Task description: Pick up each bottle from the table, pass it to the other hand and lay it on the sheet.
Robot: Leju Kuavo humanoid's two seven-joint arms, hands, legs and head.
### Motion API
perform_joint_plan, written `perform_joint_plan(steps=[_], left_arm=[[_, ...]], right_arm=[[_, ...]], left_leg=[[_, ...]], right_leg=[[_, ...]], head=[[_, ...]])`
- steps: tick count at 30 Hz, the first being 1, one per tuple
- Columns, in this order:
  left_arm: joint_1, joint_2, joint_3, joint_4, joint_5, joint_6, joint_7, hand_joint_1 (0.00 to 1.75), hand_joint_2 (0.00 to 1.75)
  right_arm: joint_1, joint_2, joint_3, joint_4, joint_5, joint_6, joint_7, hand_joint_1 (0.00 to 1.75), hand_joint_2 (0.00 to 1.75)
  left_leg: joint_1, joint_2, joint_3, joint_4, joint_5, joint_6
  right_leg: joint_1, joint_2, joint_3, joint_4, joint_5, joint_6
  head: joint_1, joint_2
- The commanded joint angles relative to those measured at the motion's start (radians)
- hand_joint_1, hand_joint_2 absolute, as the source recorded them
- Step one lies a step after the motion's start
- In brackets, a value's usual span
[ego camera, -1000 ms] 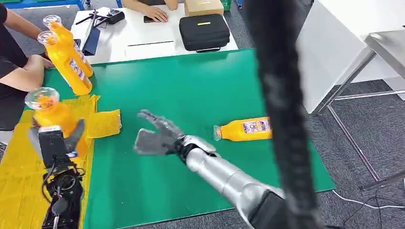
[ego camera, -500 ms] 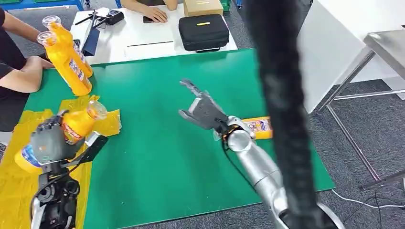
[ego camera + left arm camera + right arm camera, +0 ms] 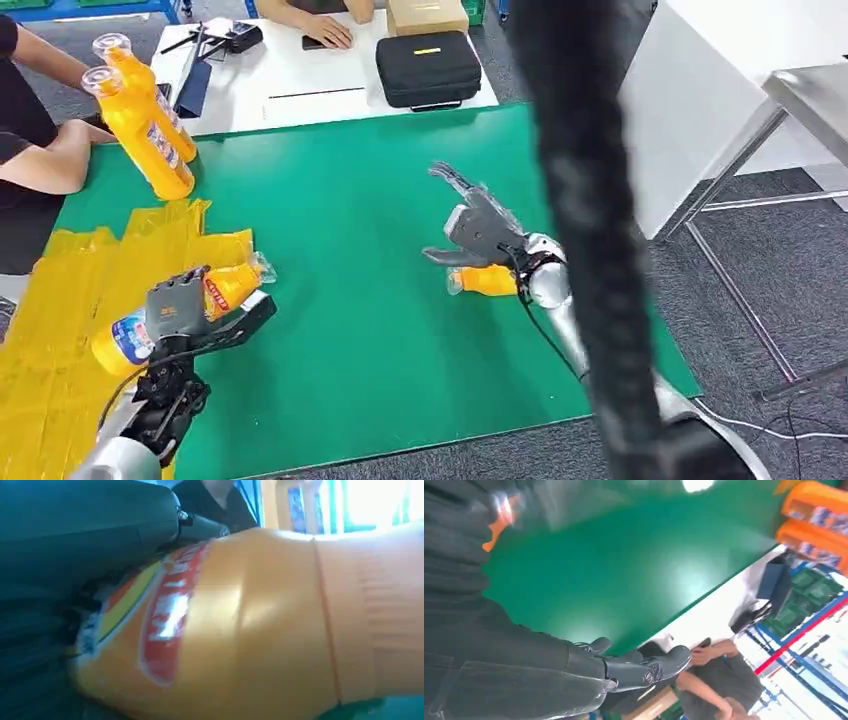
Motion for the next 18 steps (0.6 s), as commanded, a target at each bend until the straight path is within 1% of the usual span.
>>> perform_joint_plan(steps=[1,2,3,4,6,8,9,10,12,14,15,17,18], left_arm=[[-0.020,0.038,-0.049,0.185,0.013,-0.100,0.019,0.00,0.00],[-0.019,0.040,-0.047,0.184,0.014,-0.099,0.020,0.00,0.00],[-0.015,0.043,-0.041,0.176,0.018,-0.096,0.015,0.00,0.00],[-0.013,0.044,-0.035,0.171,0.023,-0.094,0.005,0.00,0.00],[-0.015,0.043,-0.019,0.163,0.044,-0.090,-0.035,0.00,0.00],[-0.018,0.031,0.022,0.149,0.108,-0.092,-0.113,0.00,0.00],[-0.018,0.026,0.046,0.134,0.154,-0.071,-0.163,0.00,0.00],[-0.020,0.026,0.045,0.132,0.155,-0.075,-0.161,0.00,0.00],[-0.021,0.026,0.044,0.131,0.155,-0.077,-0.161,0.00,0.00],[-0.021,0.025,0.044,0.131,0.155,-0.077,-0.161,0.00,0.00],[-0.013,0.016,0.069,0.110,0.209,-0.049,-0.226,0.00,0.00],[-0.011,0.001,0.099,0.080,0.282,-0.023,-0.303,0.00,0.00],[0.007,-0.018,0.137,0.016,0.377,0.023,-0.404,0.00,0.00]], right_arm=[[-0.026,-0.134,0.025,0.031,0.117,0.005,0.037,0.00,1.75],[-0.028,-0.142,0.026,0.032,0.126,0.006,0.043,0.00,0.00],[-0.033,-0.158,0.026,0.037,0.150,0.008,0.060,0.00,0.00],[-0.038,-0.169,0.030,0.047,0.180,0.012,0.083,0.00,1.75],[-0.051,-0.184,0.022,0.102,0.202,0.044,0.104,0.00,1.75],[-0.048,-0.189,0.002,0.157,0.224,0.029,0.100,0.00,1.75],[-0.040,-0.190,-0.013,0.188,0.243,0.018,0.096,0.00,1.75],[-0.038,-0.191,-0.015,0.197,0.247,0.013,0.088,0.00,1.75],[-0.036,-0.192,-0.015,0.199,0.249,0.011,0.085,0.00,1.75],[-0.035,-0.190,-0.014,0.199,0.249,0.011,0.085,0.00,1.75],[-0.032,-0.191,-0.021,0.200,0.254,0.010,0.091,0.00,1.75],[-0.024,-0.205,-0.026,0.213,0.266,0.007,0.104,0.00,1.75],[-0.011,-0.219,-0.031,0.216,0.275,-0.002,0.105,0.00,1.75]], left_leg=[[0.001,0.001,0.006,-0.001,0.000,-0.002],[0.001,0.002,0.008,-0.001,-0.001,-0.004],[0.001,0.002,0.009,-0.001,0.000,-0.004],[0.000,0.003,0.010,-0.001,-0.001,-0.003],[0.001,0.002,0.010,-0.001,0.000,-0.003],[0.001,0.002,0.011,-0.001,0.002,-0.004],[0.001,0.002,0.011,-0.001,0.002,-0.003],[0.001,0.002,0.011,-0.001,0.002,-0.004],[0.001,0.000,0.011,-0.001,0.002,-0.003],[0.002,0.001,0.011,0.000,0.001,-0.005],[0.000,-0.001,0.010,-0.001,0.003,-0.003],[0.001,0.001,0.010,0.000,0.002,-0.004],[0.001,0.001,0.010,0.000,0.002,-0.004]], right_leg=[[0.001,0.000,0.006,-0.001,0.000,0.000],[0.001,0.000,0.009,-0.002,0.000,0.000],[0.001,0.000,0.010,-0.001,0.000,0.000],[0.000,0.001,0.010,-0.001,0.001,0.000],[0.000,0.000,0.010,-0.001,0.001,0.000],[0.001,0.000,0.011,-0.002,0.001,0.000],[0.001,0.000,0.011,-0.001,0.001,0.000],[0.001,0.000,0.012,-0.002,0.001,0.000],[0.001,-0.002,0.012,-0.002,0.001,0.000],[0.002,-0.002,0.013,-0.002,0.000,0.000],[0.000,-0.003,0.011,-0.001,0.001,0.000],[0.001,-0.002,0.011,-0.001,0.001,0.000],[0.001,-0.002,0.011,-0.001,0.001,0.000]], head=[[0.000,0.000],[0.000,0.000],[0.000,0.000],[-0.001,0.000],[0.000,0.000],[0.000,0.000],[0.000,0.000],[0.000,0.000],[0.000,0.000],[0.000,0.000],[0.000,0.000],[0.000,0.000],[0.000,0.000]])
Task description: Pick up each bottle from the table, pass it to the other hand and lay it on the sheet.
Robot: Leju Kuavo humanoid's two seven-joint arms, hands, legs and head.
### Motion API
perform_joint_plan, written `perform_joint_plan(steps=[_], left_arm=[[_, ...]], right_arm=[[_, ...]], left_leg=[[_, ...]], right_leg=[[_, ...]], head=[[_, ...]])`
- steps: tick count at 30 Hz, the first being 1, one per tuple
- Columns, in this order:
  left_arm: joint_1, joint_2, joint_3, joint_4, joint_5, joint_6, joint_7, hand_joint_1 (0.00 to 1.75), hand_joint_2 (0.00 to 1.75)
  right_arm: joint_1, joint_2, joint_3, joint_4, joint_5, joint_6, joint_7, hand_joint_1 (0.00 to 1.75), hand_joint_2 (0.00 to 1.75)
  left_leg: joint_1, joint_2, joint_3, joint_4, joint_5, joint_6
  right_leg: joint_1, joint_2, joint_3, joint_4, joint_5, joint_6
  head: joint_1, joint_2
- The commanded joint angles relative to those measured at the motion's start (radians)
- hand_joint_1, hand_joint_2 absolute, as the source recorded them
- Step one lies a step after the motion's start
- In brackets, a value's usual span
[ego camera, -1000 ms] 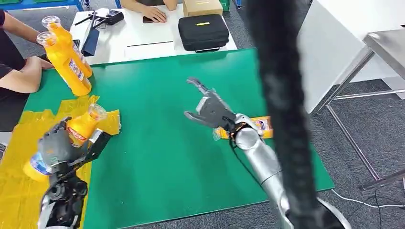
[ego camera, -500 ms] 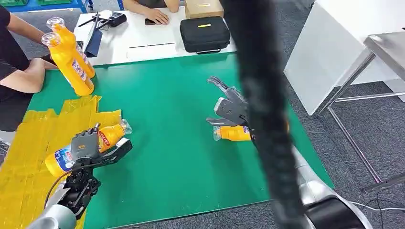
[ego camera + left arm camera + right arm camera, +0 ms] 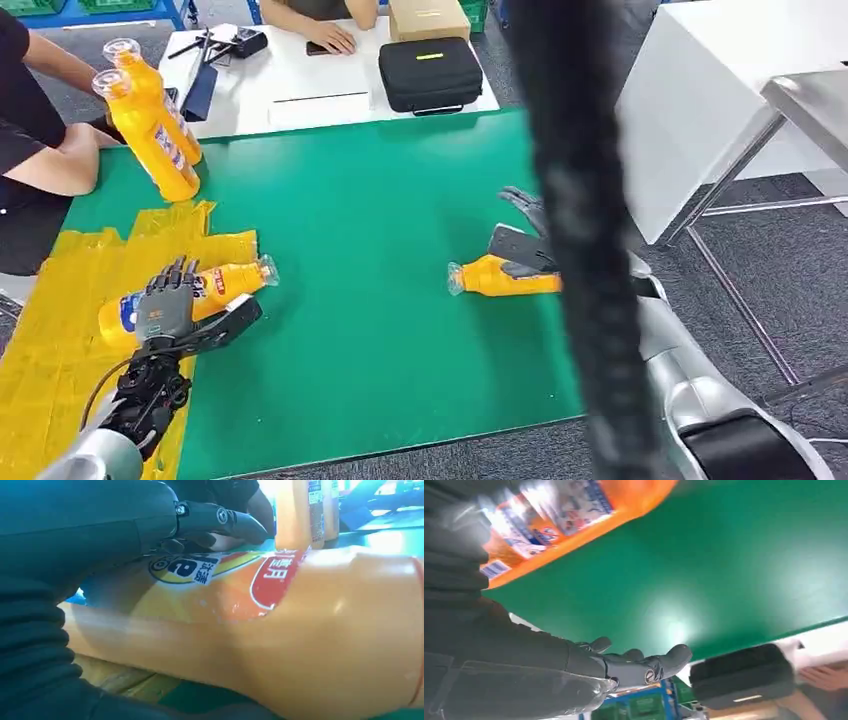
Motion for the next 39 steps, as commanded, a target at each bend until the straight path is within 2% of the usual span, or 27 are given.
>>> perform_joint_plan(steps=[1,3,4,6,11,13,18,21,26,27,28,31,32,37,39], left_arm=[[0.060,-0.073,0.154,-0.128,0.354,0.048,-0.349,0.00,0.00],[0.107,-0.082,0.141,-0.261,0.453,0.041,-0.379,0.00,0.00],[0.162,-0.097,0.148,-0.413,0.633,-0.030,-0.460,0.00,0.00],[0.222,-0.082,0.103,-0.553,0.688,-0.062,-0.413,0.00,0.00],[0.218,-0.078,0.096,-0.538,0.695,-0.060,-0.408,0.00,0.00],[0.222,-0.087,0.102,-0.567,0.821,-0.098,-0.484,0.00,0.00],[0.258,-0.109,0.043,-0.713,0.911,-0.188,-0.465,0.00,0.00],[0.276,-0.104,0.006,-0.747,0.942,-0.211,-0.458,0.00,0.00],[0.271,-0.098,-0.032,-0.747,0.985,-0.231,-0.479,0.00,0.00],[0.264,-0.102,-0.043,-0.744,1.002,-0.246,-0.481,0.00,0.00],[0.258,-0.101,-0.055,-0.741,1.003,-0.246,-0.481,0.00,0.00],[0.254,-0.097,-0.080,-0.742,1.021,-0.234,-0.477,0.00,0.00],[0.265,-0.092,-0.085,-0.757,1.033,-0.236,-0.472,0.00,0.00],[0.274,-0.088,-0.087,-0.769,1.037,-0.236,-0.471,0.00,0.00],[0.281,-0.089,-0.084,-0.775,1.089,-0.284,-0.447,0.00,0.00]], right_arm=[[0.005,-0.042,-0.025,0.120,0.030,-0.014,0.015,0.00,1.75],[0.022,-0.045,-0.040,0.117,0.040,-0.017,0.016,0.00,1.75],[0.040,-0.038,-0.052,0.111,0.061,-0.019,0.027,0.00,1.75],[0.064,-0.023,-0.068,0.104,0.083,-0.021,0.038,0.00,1.75],[0.062,-0.019,-0.070,0.103,0.086,-0.022,0.040,0.00,1.75],[0.069,-0.021,-0.076,0.103,0.103,-0.015,0.054,0.00,1.75],[0.162,-0.059,-0.104,0.088,0.123,-0.023,0.075,0.00,1.75],[0.196,-0.051,-0.106,0.099,0.163,-0.021,0.092,0.00,1.75],[0.112,0.006,-0.047,0.301,0.260,-0.039,0.133,0.00,1.75],[0.080,0.025,-0.024,0.382,0.290,-0.048,0.144,0.59,1.75],[0.064,0.037,-0.007,0.437,0.308,-0.042,0.148,1.43,1.75],[0.052,0.050,0.025,0.536,0.334,-0.051,0.146,1.71,1.75],[0.057,0.047,0.035,0.552,0.340,-0.045,0.145,1.75,1.75],[0.064,0.039,0.040,0.543,0.343,-0.042,0.144,1.75,1.75],[0.079,0.032,0.062,0.539,0.363,-0.021,0.155,1.75,1.75]], left_leg=[[0.001,0.002,0.002,0.000,-0.001,-0.003],[0.001,-0.002,0.001,0.000,0.000,-0.003],[0.002,-0.002,0.001,0.000,0.000,-0.003],[0.003,0.001,0.001,0.001,-0.002,-0.003],[0.002,0.007,-0.001,0.002,-0.004,-0.004],[0.001,0.004,-0.005,0.001,-0.002,-0.003],[0.002,0.001,-0.009,0.001,-0.002,-0.002],[0.002,0.000,-0.008,0.001,-0.003,-0.002],[0.003,0.004,-0.005,0.001,-0.004,-0.003],[0.003,0.003,-0.004,0.001,-0.005,-0.003],[0.003,0.005,-0.004,0.001,-0.005,-0.004],[0.003,0.003,-0.004,0.000,-0.003,-0.003],[0.003,0.002,-0.003,0.000,-0.003,-0.002],[0.004,0.000,0.006,-0.001,-0.003,-0.002],[0.005,0.001,0.009,-0.002,-0.004,-0.003]], right_leg=[[0.001,-0.001,0.002,-0.001,0.000,0.000],[0.001,-0.004,0.002,-0.002,-0.001,0.000],[0.002,-0.004,0.002,-0.002,-0.001,0.000],[0.003,-0.002,0.003,-0.003,-0.001,0.000],[0.002,0.004,-0.001,0.000,-0.002,0.000],[0.001,0.002,-0.005,0.000,-0.001,0.000],[0.002,0.000,-0.009,-0.001,-0.001,0.000],[0.002,-0.001,-0.007,-0.001,-0.003,0.001],[0.003,0.002,-0.004,-0.003,-0.002,0.000],[0.003,0.001,-0.003,-0.003,-0.002,0.000],[0.004,0.002,-0.004,-0.002,-0.002,0.000],[0.004,0.001,-0.003,-0.004,-0.001,0.000],[0.004,0.000,-0.003,-0.004,-0.001,0.000],[0.005,-0.002,0.007,-0.007,-0.002,0.001],[0.005,-0.002,0.011,-0.008,-0.003,0.002]], head=[[0.000,0.000],[0.000,0.000],[0.000,0.000],[0.000,0.000],[0.000,0.000],[0.000,0.000],[0.000,0.000],[0.000,0.000],[0.000,0.000],[0.000,0.000],[0.000,0.000],[0.000,0.000],[0.000,0.000],[0.001,0.000],[0.000,0.000]])
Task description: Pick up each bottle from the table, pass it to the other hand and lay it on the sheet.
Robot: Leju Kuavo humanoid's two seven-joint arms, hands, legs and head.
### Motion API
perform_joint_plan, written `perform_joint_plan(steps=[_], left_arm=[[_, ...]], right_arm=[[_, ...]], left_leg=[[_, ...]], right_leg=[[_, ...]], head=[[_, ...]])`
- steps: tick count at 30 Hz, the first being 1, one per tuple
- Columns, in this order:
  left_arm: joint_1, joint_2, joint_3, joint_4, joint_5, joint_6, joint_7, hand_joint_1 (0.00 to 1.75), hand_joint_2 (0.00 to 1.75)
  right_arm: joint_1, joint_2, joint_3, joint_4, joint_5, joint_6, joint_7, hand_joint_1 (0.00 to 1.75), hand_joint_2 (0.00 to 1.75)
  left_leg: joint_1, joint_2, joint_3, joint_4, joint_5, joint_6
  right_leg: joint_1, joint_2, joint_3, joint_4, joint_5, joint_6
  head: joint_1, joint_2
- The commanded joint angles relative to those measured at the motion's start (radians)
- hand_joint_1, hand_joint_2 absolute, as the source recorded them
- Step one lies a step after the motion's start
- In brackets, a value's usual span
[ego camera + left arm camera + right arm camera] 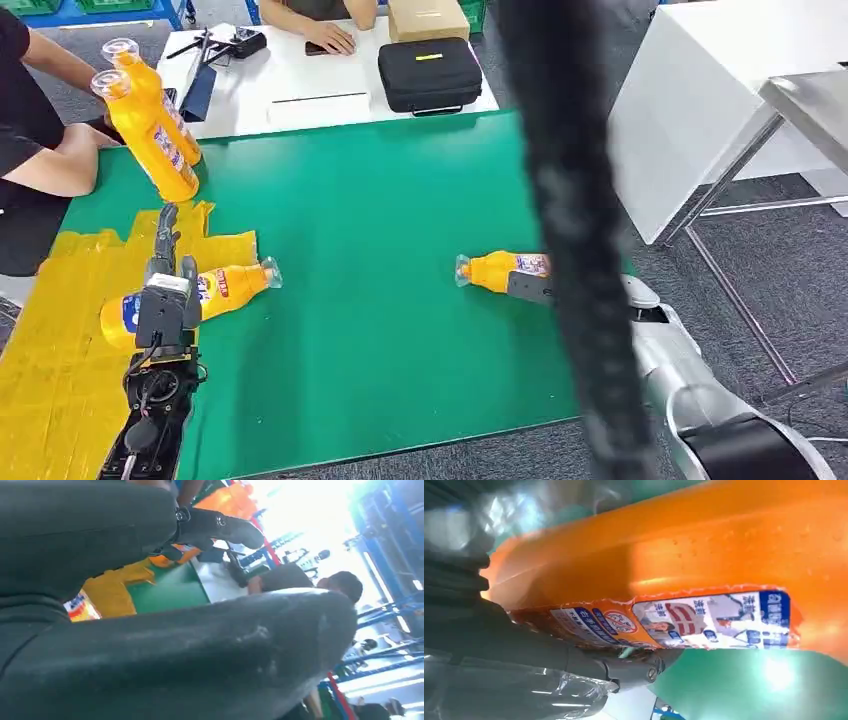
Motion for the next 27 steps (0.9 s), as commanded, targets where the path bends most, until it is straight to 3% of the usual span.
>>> perform_joint_plan(steps=[1,3,5,8,15,17,18,19,22,24,27], left_arm=[[0.003,0.010,-0.035,-0.009,0.083,-0.077,0.043,0.00,0.00],[0.004,0.009,-0.034,-0.005,0.119,-0.118,0.052,0.00,0.00],[0.001,0.008,-0.021,0.011,0.282,-0.298,0.087,0.00,0.00],[-0.002,0.000,0.005,0.031,0.431,-0.430,0.105,0.00,0.00],[0.004,0.001,0.009,0.032,0.452,-0.444,0.109,0.00,0.00],[0.013,-0.002,0.022,0.040,0.526,-0.498,0.139,0.00,0.00],[0.016,0.001,0.023,0.057,0.555,-0.515,0.153,0.00,1.75],[0.011,0.001,0.025,0.092,0.603,-0.554,0.177,0.00,1.75],[0.007,-0.008,0.024,0.152,0.669,-0.603,0.164,0.00,1.75],[0.027,-0.033,0.018,0.134,0.684,-0.609,0.167,0.00,1.75],[0.048,-0.075,0.010,0.103,0.660,-0.569,0.151,0.00,1.75]], right_arm=[[0.060,0.027,0.093,0.191,0.027,0.041,0.017,1.75,1.75],[0.060,0.026,0.098,0.198,0.029,0.046,0.017,1.75,1.75],[0.035,0.022,0.128,0.224,0.043,0.086,0.010,1.75,1.75],[0.016,0.041,0.141,0.253,0.041,0.108,0.009,1.75,1.75],[0.016,0.052,0.136,0.252,0.032,0.102,0.006,1.75,1.75],[0.019,0.061,0.061,0.231,-0.055,0.076,-0.042,1.75,1.75],[0.020,0.066,0.003,0.196,-0.142,0.073,-0.141,1.75,1.75],[0.020,0.075,-0.062,0.139,-0.254,0.100,-0.248,1.75,1.75],[0.074,0.113,-0.162,-0.136,-0.542,0.231,-0.374,1.75,1.75],[0.108,0.185,-0.165,-0.311,-0.634,0.239,-0.330,1.75,1.75],[0.089,0.301,-0.105,-0.349,-0.611,0.147,-0.294,1.75,1.75]], left_leg=[[0.003,-0.003,0.005,-0.002,0.000,-0.003],[0.003,-0.002,0.008,-0.002,-0.001,-0.003],[0.003,-0.003,0.013,-0.001,-0.003,-0.002],[0.002,-0.002,0.021,-0.002,-0.008,-0.001],[0.003,-0.001,0.026,-0.003,-0.011,0.000],[0.003,-0.002,0.025,-0.004,-0.010,-0.002],[0.003,-0.002,0.027,-0.003,-0.011,0.000],[0.002,-0.001,0.028,-0.002,-0.011,0.001],[0.002,0.001,0.024,-0.003,-0.010,-0.001],[0.002,0.006,0.025,-0.002,-0.012,0.000],[0.001,0.016,0.023,-0.001,-0.015,-0.001]], right_leg=[[0.003,-0.005,0.007,-0.004,0.000,0.000],[0.003,-0.004,0.009,-0.005,-0.001,0.001],[0.003,-0.005,0.011,-0.005,-0.004,0.002],[0.003,-0.004,0.013,-0.006,-0.008,0.002],[0.004,-0.002,0.023,-0.009,-0.009,0.003],[0.004,-0.005,0.029,-0.011,-0.009,0.003],[0.004,-0.004,0.032,-0.009,-0.010,0.003],[0.003,-0.002,0.031,-0.008,-0.010,0.003],[0.003,-0.002,0.028,-0.010,-0.008,0.003],[0.003,0.004,0.028,-0.008,-0.008,0.003],[0.002,0.014,0.024,-0.006,-0.006,0.001]], head=[[0.000,0.000],[0.000,0.000],[0.001,0.000],[0.000,0.000],[0.001,0.000],[0.000,0.000],[0.000,0.000],[0.000,0.000],[0.001,0.000],[0.000,0.000],[0.000,0.000]])
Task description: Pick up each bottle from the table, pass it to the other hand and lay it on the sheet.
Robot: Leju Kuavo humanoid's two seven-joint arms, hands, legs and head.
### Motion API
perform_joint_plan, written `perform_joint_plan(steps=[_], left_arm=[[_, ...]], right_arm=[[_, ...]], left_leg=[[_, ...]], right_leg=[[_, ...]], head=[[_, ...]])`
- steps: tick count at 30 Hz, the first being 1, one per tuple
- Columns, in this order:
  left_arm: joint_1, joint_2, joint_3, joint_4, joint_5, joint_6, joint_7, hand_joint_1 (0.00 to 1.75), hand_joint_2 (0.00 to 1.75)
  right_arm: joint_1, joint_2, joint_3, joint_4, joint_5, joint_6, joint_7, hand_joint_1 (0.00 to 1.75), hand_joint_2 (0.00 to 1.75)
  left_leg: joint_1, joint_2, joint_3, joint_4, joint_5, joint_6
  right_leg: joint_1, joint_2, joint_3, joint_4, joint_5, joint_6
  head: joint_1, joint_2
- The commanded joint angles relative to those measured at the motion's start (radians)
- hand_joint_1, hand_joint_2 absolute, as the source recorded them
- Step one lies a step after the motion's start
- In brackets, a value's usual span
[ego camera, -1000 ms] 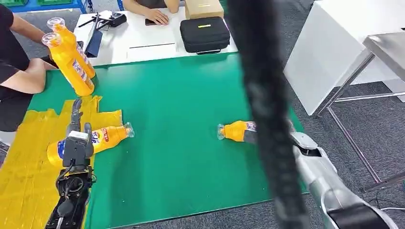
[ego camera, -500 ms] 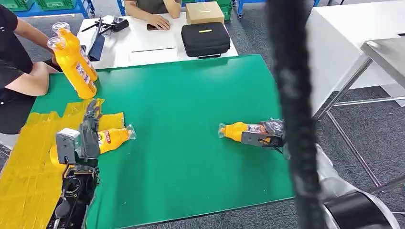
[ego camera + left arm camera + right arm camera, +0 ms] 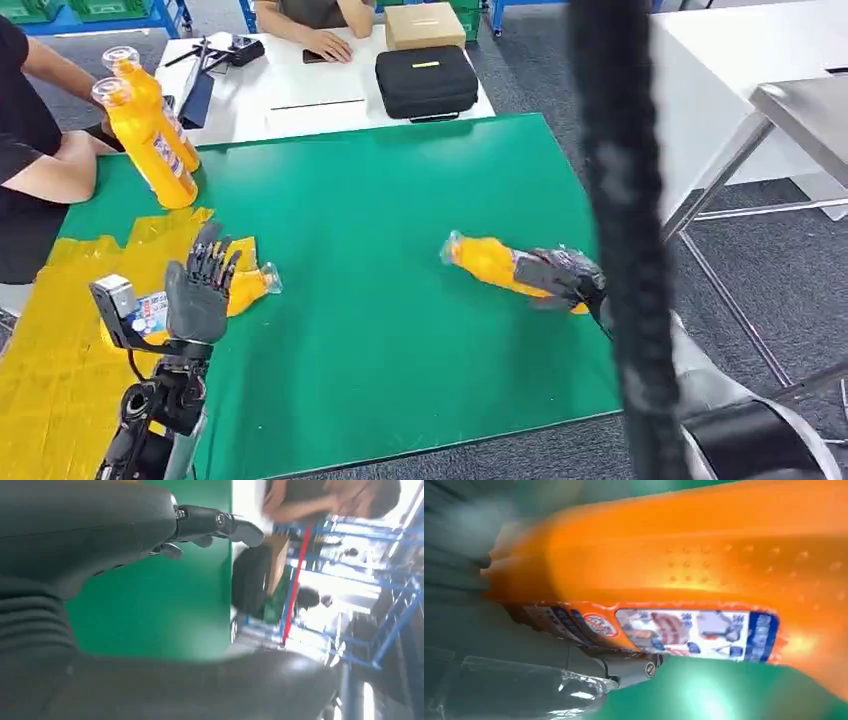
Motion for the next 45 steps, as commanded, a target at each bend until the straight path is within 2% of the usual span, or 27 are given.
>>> perform_joint_plan(steps=[1,2,3,5,8,9,16,17,21,24,30,31,32,33,36,41,45], left_arm=[[0.017,-0.086,-0.002,0.062,-0.004,0.030,-0.014,0.00,1.75],[0.013,-0.097,-0.005,0.053,-0.012,0.039,-0.013,0.00,1.75],[0.007,-0.100,-0.011,0.049,-0.016,0.040,-0.010,0.00,1.75],[0.000,-0.103,-0.015,0.044,-0.019,0.045,-0.008,0.00,1.75],[-0.001,-0.100,-0.015,0.045,-0.021,0.047,-0.003,0.00,1.75],[0.000,-0.099,-0.014,0.045,-0.020,0.046,-0.003,0.00,1.75],[0.000,-0.099,-0.015,0.046,-0.020,0.043,-0.004,0.00,1.75],[-0.005,-0.101,-0.019,0.048,-0.020,0.033,-0.006,0.00,1.75],[-0.033,-0.123,-0.036,0.056,-0.027,0.038,-0.010,0.00,1.75],[-0.031,-0.122,-0.054,0.010,-0.017,0.022,0.001,0.00,1.75],[-0.025,-0.120,-0.078,-0.031,0.000,0.013,0.022,0.00,1.75],[-0.031,-0.120,-0.082,-0.027,0.002,0.013,0.025,0.00,1.75],[-0.037,-0.122,-0.085,-0.021,0.002,0.015,0.023,0.00,1.75],[-0.044,-0.124,-0.087,-0.013,0.002,0.017,0.023,0.00,1.75],[-0.074,-0.133,-0.098,0.017,0.000,0.028,0.021,0.00,1.75],[-0.085,-0.149,-0.114,0.022,-0.018,0.061,0.005,0.00,1.75],[-0.091,-0.150,-0.117,0.035,-0.030,0.087,-0.005,0.00,1.75]], right_arm=[[0.094,0.294,-0.055,-0.355,-0.144,-0.040,0.045,1.75,1.75],[0.033,0.337,-0.016,-0.274,-0.151,-0.076,0.045,1.75,1.75],[-0.013,0.366,0.001,-0.211,-0.164,-0.105,0.041,1.75,1.75],[-0.058,0.387,0.023,-0.152,-0.179,-0.127,0.040,1.75,1.75],[-0.069,0.377,0.034,-0.121,-0.199,-0.140,0.022,1.75,1.75],[-0.067,0.371,0.033,-0.122,-0.201,-0.140,0.017,1.75,1.75],[-0.066,0.369,0.036,-0.122,-0.201,-0.139,0.013,1.75,1.75],[-0.086,0.391,0.045,-0.093,-0.200,-0.141,0.012,1.75,1.75],[-0.172,0.519,0.097,0.076,-0.135,-0.249,0.056,1.75,1.75],[-0.198,0.584,0.129,0.156,-0.100,-0.287,0.093,1.75,1.75],[-0.198,0.598,0.182,0.201,-0.124,-0.284,0.132,1.75,1.75],[-0.199,0.598,0.203,0.195,-0.141,-0.281,0.143,1.75,1.75],[-0.198,0.598,0.228,0.184,-0.159,-0.276,0.150,1.75,1.75],[-0.200,0.598,0.253,0.176,-0.176,-0.275,0.164,1.75,1.75],[-0.220,0.598,0.436,0.127,-0.315,-0.308,0.236,1.75,1.75],[-0.223,0.598,0.631,0.091,-0.462,-0.342,0.297,1.75,1.75],[-0.231,0.598,0.709,0.093,-0.523,-0.348,0.302,1.75,1.75]], left_leg=[[0.000,0.010,-0.004,0.000,0.000,-0.003],[0.001,0.014,-0.007,0.001,-0.001,-0.007],[0.000,0.012,-0.011,0.001,0.001,-0.004],[0.001,0.012,-0.018,0.002,0.004,-0.005],[0.002,0.007,-0.022,0.001,0.007,-0.005],[0.003,0.009,-0.020,0.003,0.004,-0.008],[0.002,0.003,-0.027,0.001,0.007,-0.006],[0.003,0.004,-0.024,0.003,0.004,-0.008],[0.001,0.004,-0.030,0.002,0.007,-0.006],[0.001,0.007,-0.030,0.001,0.007,-0.006],[0.003,0.004,-0.029,0.001,0.007,-0.006],[0.003,0.004,-0.030,0.001,0.008,-0.005],[0.004,0.005,-0.026,0.004,0.004,-0.008],[0.004,0.004,-0.030,0.001,0.007,-0.006],[0.003,0.004,-0.031,0.002,0.007,-0.006],[0.003,0.003,-0.030,0.002,0.007,-0.007],[0.002,0.002,-0.031,0.001,0.008,-0.006]], right_leg=[[0.000,0.008,-0.007,0.001,0.002,-0.001],[0.001,0.010,-0.011,0.002,0.002,-0.002],[0.000,0.009,-0.016,0.003,0.002,-0.002],[0.000,0.008,-0.022,0.005,0.004,-0.004],[0.000,0.004,-0.026,0.005,0.004,-0.002],[0.001,0.004,-0.024,0.007,0.002,-0.003],[0.001,0.001,-0.029,0.005,0.003,-0.002],[0.002,0.001,-0.025,0.006,0.001,-0.002],[0.000,0.003,-0.033,0.006,0.004,-0.002],[0.001,0.004,-0.034,0.006,0.004,-0.002],[0.002,0.001,-0.032,0.006,0.003,-0.002],[0.002,0.001,-0.033,0.005,0.004,-0.002],[0.003,0.000,-0.029,0.007,0.000,-0.002],[0.002,0.001,-0.033,0.005,0.003,-0.002],[0.001,0.001,-0.034,0.007,0.003,-0.002],[0.002,-0.001,-0.033,0.006,0.003,-0.002],[0.001,0.000,-0.034,0.005,0.003,-0.002]], head=[[-0.001,0.000],[-0.001,0.000],[-0.001,0.000],[0.000,0.000],[-0.001,0.000],[-0.001,0.000],[0.000,0.000],[0.000,0.000],[0.000,0.000],[0.000,0.000],[-0.001,0.000],[0.000,0.000],[0.000,0.000],[-0.001,0.000],[0.000,0.000],[0.000,0.000],[0.000,0.000]])
